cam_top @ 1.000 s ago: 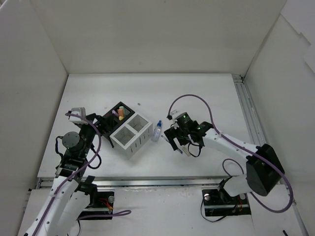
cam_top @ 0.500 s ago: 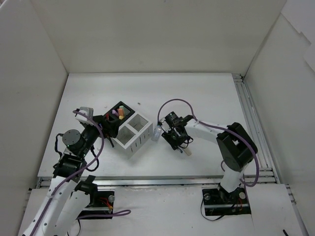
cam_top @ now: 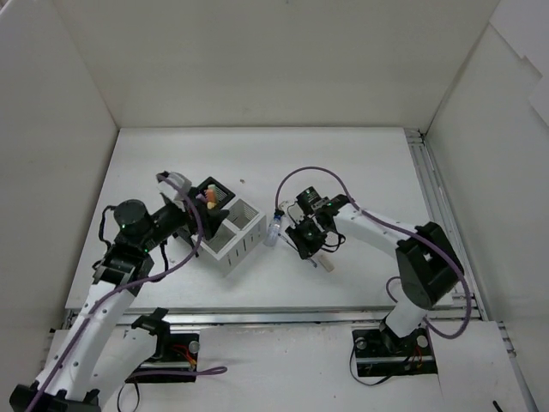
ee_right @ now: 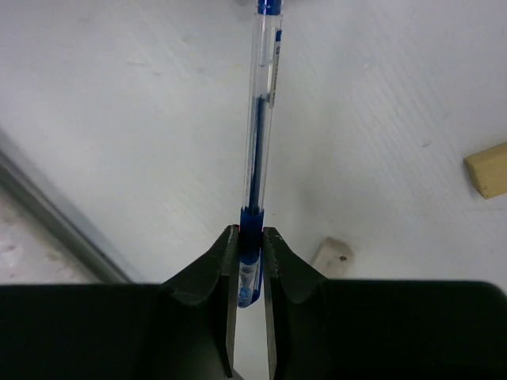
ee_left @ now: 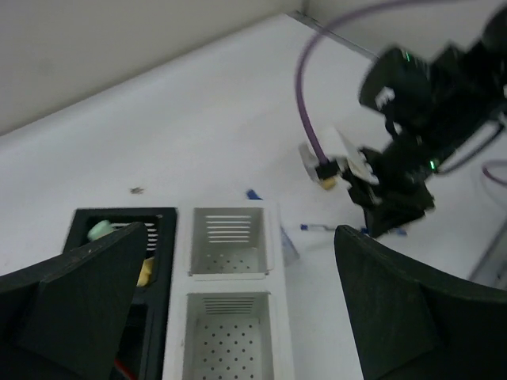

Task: Sort the stationery into containers
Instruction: Pick up the pen from the center of the board, then place the pen in the storage box.

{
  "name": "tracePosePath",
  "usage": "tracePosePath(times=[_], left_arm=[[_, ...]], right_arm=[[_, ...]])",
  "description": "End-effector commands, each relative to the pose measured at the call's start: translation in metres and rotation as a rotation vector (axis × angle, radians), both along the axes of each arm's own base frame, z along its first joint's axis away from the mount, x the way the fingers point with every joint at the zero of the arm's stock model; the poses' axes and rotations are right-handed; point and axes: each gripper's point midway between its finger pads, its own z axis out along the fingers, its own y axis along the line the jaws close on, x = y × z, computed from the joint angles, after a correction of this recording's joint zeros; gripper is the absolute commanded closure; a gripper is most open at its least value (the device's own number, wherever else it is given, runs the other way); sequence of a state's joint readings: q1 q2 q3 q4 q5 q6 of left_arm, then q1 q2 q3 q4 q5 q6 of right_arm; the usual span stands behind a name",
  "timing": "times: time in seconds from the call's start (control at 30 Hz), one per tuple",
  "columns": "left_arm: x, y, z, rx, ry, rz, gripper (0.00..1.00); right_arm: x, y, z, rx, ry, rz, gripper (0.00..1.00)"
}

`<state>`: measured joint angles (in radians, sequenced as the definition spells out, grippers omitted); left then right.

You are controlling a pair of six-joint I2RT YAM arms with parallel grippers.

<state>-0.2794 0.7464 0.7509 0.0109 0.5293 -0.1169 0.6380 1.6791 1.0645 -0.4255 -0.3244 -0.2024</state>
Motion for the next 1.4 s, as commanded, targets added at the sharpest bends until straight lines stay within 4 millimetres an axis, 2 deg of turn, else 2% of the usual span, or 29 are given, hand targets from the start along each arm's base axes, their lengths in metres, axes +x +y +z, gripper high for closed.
tracePosePath(times=[0.0, 0.03, 0.07, 0.1, 0.13, 0.17, 0.27, 0.47, 0.63, 0.73, 0.77, 0.9, 0.93, 1.0, 1.03, 1.1, 1.13, 1.2, 1.3, 1.37], left_arm=[[-0.033, -0.057, 0.016, 0.138, -0.136, -0.44, 0.0], [-0.041, -0.066, 0.006, 0.168, -0.1, -0.506, 0.0], [-0.056, -0.083, 0.002, 0.192, -0.102, -0.601, 0.0], [-0.052, -0.094, 0.003, 0.247, -0.131, -0.638, 0.0], [-0.055, -0.097, -0.009, 0.293, -0.083, -0.652, 0.0], [-0.064, -0.11, -0.012, 0.323, -0.089, -0.701, 0.0], [-0.06, -0.126, -0.025, 0.391, -0.073, -0.742, 0.01], [-0.072, -0.136, -0.027, 0.399, -0.112, -0.865, 0.02], [-0.07, -0.139, -0.034, 0.427, -0.073, -0.888, 0.03], [-0.068, -0.148, -0.039, 0.44, -0.037, -0.892, 0.08], [-0.065, -0.153, -0.047, 0.466, -0.017, -0.884, 0.11], [-0.067, -0.162, -0.052, 0.523, -0.001, -0.889, 0.25], [-0.063, -0.161, -0.054, 0.538, 0.002, -0.866, 0.28], [-0.068, -0.166, -0.056, 0.546, -0.012, -0.876, 0.31], [-0.063, -0.165, -0.057, 0.558, -0.015, -0.849, 0.34], [-0.07, -0.17, -0.058, 0.563, -0.027, -0.858, 0.45], [-0.066, -0.168, -0.059, 0.577, -0.03, -0.836, 0.54], [-0.071, -0.171, -0.06, 0.59, -0.038, -0.84, 0.59], [-0.067, -0.172, -0.063, 0.602, -0.03, -0.81, 0.71], [-0.063, -0.173, -0.065, 0.605, -0.027, -0.791, 0.85]], right_arm=[[-0.019, 0.023, 0.072, 0.244, -0.068, 0.152, 0.98], [-0.024, 0.025, 0.079, 0.276, -0.069, 0.178, 0.98], [-0.028, 0.028, 0.092, 0.316, -0.092, 0.202, 0.97], [-0.032, 0.032, 0.099, 0.349, -0.089, 0.222, 0.97], [-0.03, 0.033, 0.106, 0.364, -0.102, 0.217, 0.97], [-0.032, 0.033, 0.114, 0.379, -0.113, 0.215, 0.98], [-0.037, 0.038, 0.134, 0.438, -0.139, 0.258, 1.0], [-0.048, 0.043, 0.153, 0.51, -0.138, 0.303, 1.0], [-0.054, 0.048, 0.164, 0.544, -0.107, 0.294, 1.0], [-0.054, 0.053, 0.172, 0.562, -0.068, 0.26, 1.0], [-0.053, 0.055, 0.17, 0.561, -0.046, 0.248, 1.0], [-0.045, 0.063, 0.181, 0.592, 0.032, 0.15, 1.0], [-0.04, 0.062, 0.183, 0.601, 0.047, 0.12, 1.0], [-0.035, 0.064, 0.189, 0.631, 0.097, 0.073, 1.0], [-0.028, 0.061, 0.191, 0.638, 0.108, 0.034, 1.0], [-0.029, 0.066, 0.199, 0.685, 0.177, 0.023, 1.0], [-0.028, 0.068, 0.199, 0.696, 0.199, 0.026, 1.0], [-0.03, 0.071, 0.207, 0.719, 0.216, 0.038, 1.0], [-0.028, 0.07, 0.208, 0.71, 0.209, 0.015, 1.0], [-0.029, 0.07, 0.211, 0.719, 0.216, 0.01, 1.0]])
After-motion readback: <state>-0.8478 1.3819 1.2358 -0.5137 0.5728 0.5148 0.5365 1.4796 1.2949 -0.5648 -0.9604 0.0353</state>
